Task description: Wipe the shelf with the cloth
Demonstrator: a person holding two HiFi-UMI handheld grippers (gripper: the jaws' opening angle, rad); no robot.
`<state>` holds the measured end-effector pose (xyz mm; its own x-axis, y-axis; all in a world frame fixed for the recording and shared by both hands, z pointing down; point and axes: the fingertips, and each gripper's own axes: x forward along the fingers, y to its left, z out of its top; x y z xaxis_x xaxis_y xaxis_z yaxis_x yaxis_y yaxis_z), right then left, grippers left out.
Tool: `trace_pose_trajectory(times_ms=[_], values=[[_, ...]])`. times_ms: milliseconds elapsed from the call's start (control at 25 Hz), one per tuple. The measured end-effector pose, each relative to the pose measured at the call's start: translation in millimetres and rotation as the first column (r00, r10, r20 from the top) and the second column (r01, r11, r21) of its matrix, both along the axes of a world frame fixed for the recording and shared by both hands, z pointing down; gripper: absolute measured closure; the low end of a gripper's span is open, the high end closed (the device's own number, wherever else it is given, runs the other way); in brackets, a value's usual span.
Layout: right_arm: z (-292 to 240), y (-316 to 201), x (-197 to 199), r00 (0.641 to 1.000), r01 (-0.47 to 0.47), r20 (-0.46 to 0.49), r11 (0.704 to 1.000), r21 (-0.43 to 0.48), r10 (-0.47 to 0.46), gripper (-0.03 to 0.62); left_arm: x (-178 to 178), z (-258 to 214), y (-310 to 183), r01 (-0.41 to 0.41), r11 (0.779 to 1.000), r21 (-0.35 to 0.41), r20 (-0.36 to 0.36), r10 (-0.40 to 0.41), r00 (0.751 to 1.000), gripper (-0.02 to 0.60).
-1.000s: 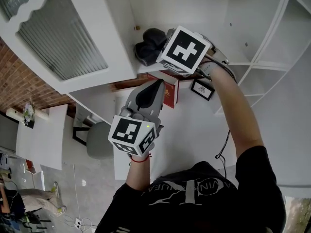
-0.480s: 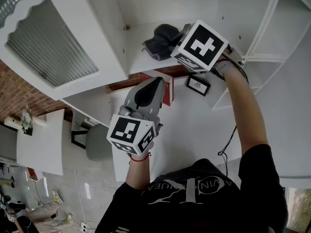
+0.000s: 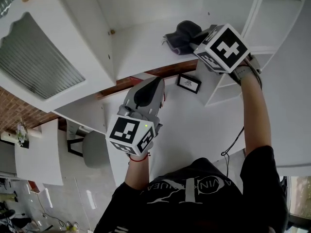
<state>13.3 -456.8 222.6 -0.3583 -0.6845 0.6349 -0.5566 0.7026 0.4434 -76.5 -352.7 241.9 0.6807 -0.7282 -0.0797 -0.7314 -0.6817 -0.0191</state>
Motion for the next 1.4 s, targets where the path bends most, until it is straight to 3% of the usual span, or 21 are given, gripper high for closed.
trace_pose_trajectory(times_ms=[400,560,760,1040,1400], values=[[-0.3,-1.6,71.2,0.988,-0.154,-0.004,0.988,-0.003,0.154,0.572,12.9,4.4,-5.0,-0.044,0.999,-0.014,-0.006,0.044,0.999,0.571],[-1.4,0.9,78.0,0.987,-0.155,0.033,0.988,-0.008,0.155,0.572,14.0,6.4,-6.5,-0.046,0.999,-0.018,-0.008,0.046,0.999,0.571],[-0.9,12.1,61.9,0.997,-0.082,0.012,0.997,-0.012,0.083,0.572,10.2,6.2,-8.8,-0.028,0.999,-0.018,-0.014,0.028,1.000,0.571],[0.6,30.7,-1.0,0.996,0.089,-0.006,0.996,-0.021,-0.089,0.572,4.6,5.2,-7.1,-0.002,1.000,-0.013,-0.014,0.002,1.000,0.571],[1.0,55.0,-99.9,0.943,0.329,-0.035,0.944,-0.029,-0.330,0.572,-38.6,5.6,3.9,0.150,0.989,-0.008,0.013,-0.150,0.989,0.571]])
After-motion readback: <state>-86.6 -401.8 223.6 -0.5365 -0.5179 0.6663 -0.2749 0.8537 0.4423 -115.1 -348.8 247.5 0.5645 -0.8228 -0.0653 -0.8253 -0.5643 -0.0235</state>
